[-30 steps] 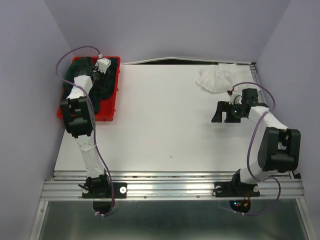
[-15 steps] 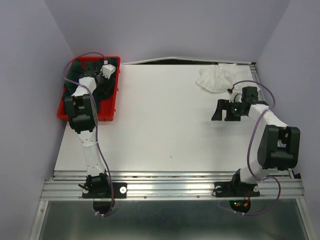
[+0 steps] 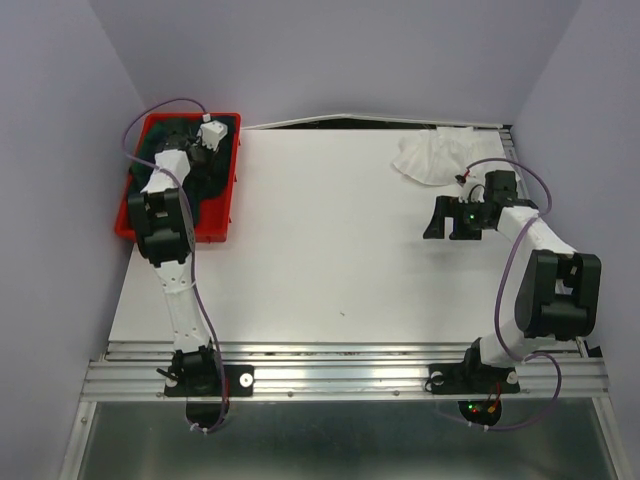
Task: Fold and stack the skirts
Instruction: Grab the skirt from the pile, then move the skirt to the center of the board, then flatten the skirt out
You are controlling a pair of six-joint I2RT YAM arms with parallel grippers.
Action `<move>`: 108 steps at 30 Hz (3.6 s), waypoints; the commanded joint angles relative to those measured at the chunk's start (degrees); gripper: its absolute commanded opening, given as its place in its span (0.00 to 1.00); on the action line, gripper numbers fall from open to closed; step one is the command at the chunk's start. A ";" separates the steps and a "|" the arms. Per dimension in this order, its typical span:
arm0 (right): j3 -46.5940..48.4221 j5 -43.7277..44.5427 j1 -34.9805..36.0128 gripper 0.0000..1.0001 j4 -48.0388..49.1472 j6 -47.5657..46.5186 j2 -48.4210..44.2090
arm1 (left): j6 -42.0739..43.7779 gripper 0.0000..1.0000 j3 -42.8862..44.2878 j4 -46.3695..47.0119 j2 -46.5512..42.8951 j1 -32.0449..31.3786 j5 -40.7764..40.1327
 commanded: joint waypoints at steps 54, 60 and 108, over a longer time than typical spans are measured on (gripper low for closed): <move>-9.96 -20.21 21.48 1.00 20.98 -0.98 -23.46 | -56.69 0.00 -39.09 49.46 -61.55 -16.75 57.81; -6.18 -13.59 26.04 1.00 24.52 -2.89 -15.89 | -57.30 0.00 -37.51 49.55 -60.85 -16.93 58.25; 27.56 15.85 18.50 0.01 -16.07 -29.96 -22.56 | -27.77 0.00 -44.51 20.28 -76.36 -7.35 45.52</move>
